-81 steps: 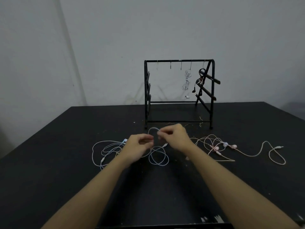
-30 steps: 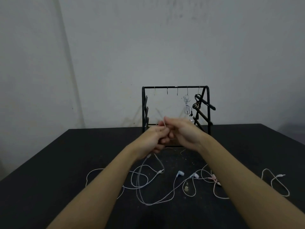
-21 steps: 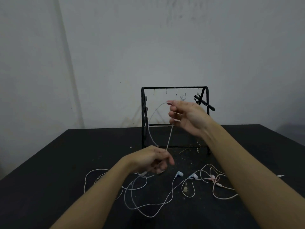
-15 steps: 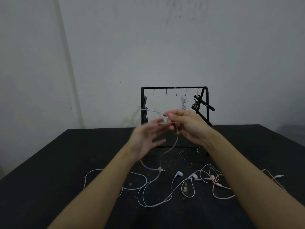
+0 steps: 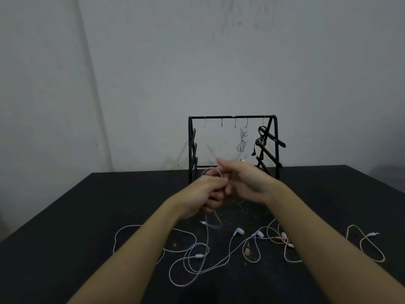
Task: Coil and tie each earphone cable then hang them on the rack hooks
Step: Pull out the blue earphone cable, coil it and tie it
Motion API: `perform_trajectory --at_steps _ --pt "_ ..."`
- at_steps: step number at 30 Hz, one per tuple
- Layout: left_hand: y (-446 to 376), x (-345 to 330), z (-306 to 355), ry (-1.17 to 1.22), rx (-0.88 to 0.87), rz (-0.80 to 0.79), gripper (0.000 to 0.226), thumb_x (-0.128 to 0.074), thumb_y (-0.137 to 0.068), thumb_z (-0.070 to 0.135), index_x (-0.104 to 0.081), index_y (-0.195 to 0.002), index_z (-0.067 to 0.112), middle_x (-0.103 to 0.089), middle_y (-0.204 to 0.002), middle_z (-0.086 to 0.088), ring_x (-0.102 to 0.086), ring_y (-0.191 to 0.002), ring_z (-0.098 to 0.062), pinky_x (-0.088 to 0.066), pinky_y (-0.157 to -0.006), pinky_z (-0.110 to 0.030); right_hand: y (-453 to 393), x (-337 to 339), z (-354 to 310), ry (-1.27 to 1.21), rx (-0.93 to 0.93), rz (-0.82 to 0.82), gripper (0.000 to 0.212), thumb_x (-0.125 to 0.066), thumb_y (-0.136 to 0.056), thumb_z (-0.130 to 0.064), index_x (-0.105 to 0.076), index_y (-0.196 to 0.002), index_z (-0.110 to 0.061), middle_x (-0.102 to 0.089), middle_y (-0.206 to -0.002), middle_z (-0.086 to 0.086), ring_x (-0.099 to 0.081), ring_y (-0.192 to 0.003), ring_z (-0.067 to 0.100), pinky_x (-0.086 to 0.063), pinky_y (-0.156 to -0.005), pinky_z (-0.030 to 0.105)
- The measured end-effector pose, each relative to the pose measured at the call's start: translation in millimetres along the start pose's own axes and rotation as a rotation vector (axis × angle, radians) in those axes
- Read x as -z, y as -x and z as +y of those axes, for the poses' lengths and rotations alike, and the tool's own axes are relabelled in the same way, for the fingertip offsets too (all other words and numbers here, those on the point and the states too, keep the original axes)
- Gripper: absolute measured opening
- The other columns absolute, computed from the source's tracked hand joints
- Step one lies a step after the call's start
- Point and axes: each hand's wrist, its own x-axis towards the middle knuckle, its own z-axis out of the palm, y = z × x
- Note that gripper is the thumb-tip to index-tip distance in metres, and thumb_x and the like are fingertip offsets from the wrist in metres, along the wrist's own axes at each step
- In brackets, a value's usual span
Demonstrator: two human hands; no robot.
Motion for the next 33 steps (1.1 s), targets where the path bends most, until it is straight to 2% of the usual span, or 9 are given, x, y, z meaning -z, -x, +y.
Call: perform_trajectory --at_steps 4,7,12,16,21,24,26,29,33 --pt "3.0 -3.7 -13.9 -0.062 0.101 -0.068 0.036 -0.03 -0.101 0.027 -0.047 -0.072 0.015 -0.025 -0.048 0.009 -0.019 -0.037 -0.003 -0.017 -0.035 -0.014 -5.4 1.0 -10.7 -0.293 0.048 0.079 0.024 -0.041 -0.098 -0.022 -0.055 -0.081 -0.013 -0.061 -0.071 -0.001 -0.063 -0.07 0.014 -0.047 -0.075 0.036" --pt "6.5 0.1 -23.8 -0.373 0.089 -0.006 0.035 -0.032 -0.101 0.027 -0.051 -0.074 0.016 -0.033 -0.053 0.005 -0.029 -0.043 -0.006 -0.027 -0.043 -0.018 -5.2 9.3 -20.4 -0.397 0.09 0.176 0.026 -0.037 -0.1 -0.022 -0.053 -0.081 -0.014 -0.054 -0.066 -0.003 -0.055 -0.058 0.011 -0.045 -0.065 0.03" --pt "11.1 13.4 -32.9 -0.963 0.048 0.056 0.014 -0.047 -0.092 0.016 -0.057 -0.102 0.019 -0.057 -0.079 0.001 -0.052 -0.067 -0.011 -0.042 -0.062 -0.024 0.1 14.8 -7.7 -0.134 0.095 0.265 0.024 -0.033 -0.1 -0.014 -0.055 -0.092 -0.009 -0.053 -0.074 0.001 -0.044 -0.056 0.01 -0.037 -0.056 0.026" --pt "9.7 24.3 -28.0 -1.123 -0.011 0.114 0.05 -0.063 -0.085 0.026 -0.045 -0.129 0.013 -0.052 -0.121 -0.003 -0.052 -0.11 -0.015 -0.04 -0.09 -0.022 4.9 19.2 12.4 0.164 0.03 0.184 0.026 -0.035 -0.098 -0.005 -0.059 -0.094 -0.01 -0.052 -0.068 -0.002 -0.039 -0.049 0.007 -0.031 -0.053 0.022" --pt "5.7 19.0 -24.7 -0.894 -0.251 0.367 0.057 -0.062 -0.087 0.022 -0.035 -0.137 0.015 -0.046 -0.132 0.0 -0.043 -0.123 -0.011 -0.034 -0.099 -0.019 11.2 19.5 19.0 0.243 -0.034 0.018 0.028 -0.035 -0.091 -0.002 -0.059 -0.08 -0.008 -0.042 -0.057 -0.001 -0.034 -0.051 0.01 -0.024 -0.053 0.024" --pt "4.8 15.7 -23.4 -0.694 -0.237 0.276 0.018 -0.05 -0.095 0.016 -0.058 -0.11 0.018 -0.068 -0.088 0.008 -0.062 -0.092 -0.01 -0.045 -0.083 -0.021 11.5 22.8 16.0 0.231 0.005 0.059 0.029 -0.035 -0.092 -0.003 -0.06 -0.078 -0.009 -0.041 -0.055 -0.003 -0.033 -0.051 0.01 -0.023 -0.053 0.025" --pt "7.6 16.8 -23.8 -0.477 -0.21 0.212 0.02 -0.041 -0.099 0.015 -0.06 -0.093 0.016 -0.055 -0.057 0.009 -0.059 -0.06 -0.012 -0.046 -0.065 -0.023 12.3 29.0 14.1 0.203 0.049 0.142 0.028 -0.035 -0.093 -0.005 -0.059 -0.079 -0.009 -0.04 -0.056 -0.004 -0.032 -0.05 0.01 -0.024 -0.053 0.025" --pt "10.2 14.5 -20.8 -0.055 -0.168 0.215 0.025 -0.034 -0.1 0.017 -0.055 -0.088 0.009 -0.031 -0.053 0.005 -0.03 -0.04 -0.007 -0.03 -0.043 -0.018 15.1 34.8 14.6 0.193 0.111 0.226 0.027 -0.038 -0.096 -0.007 -0.062 -0.084 -0.008 -0.042 -0.059 -0.003 -0.036 -0.051 0.009 -0.027 -0.054 0.024" --pt "9.6 13.2 -13.3 0.216 -0.131 0.154 0.025 -0.033 -0.099 0.02 -0.054 -0.089 0.011 -0.032 -0.054 0.004 -0.02 -0.037 -0.003 -0.013 -0.037 -0.014 13.8 27.3 16.0 0.16 0.221 0.292 0.021 -0.04 -0.099 -0.011 -0.06 -0.091 -0.01 -0.045 -0.063 -0.002 -0.038 -0.044 0.006 -0.03 -0.045 0.02"
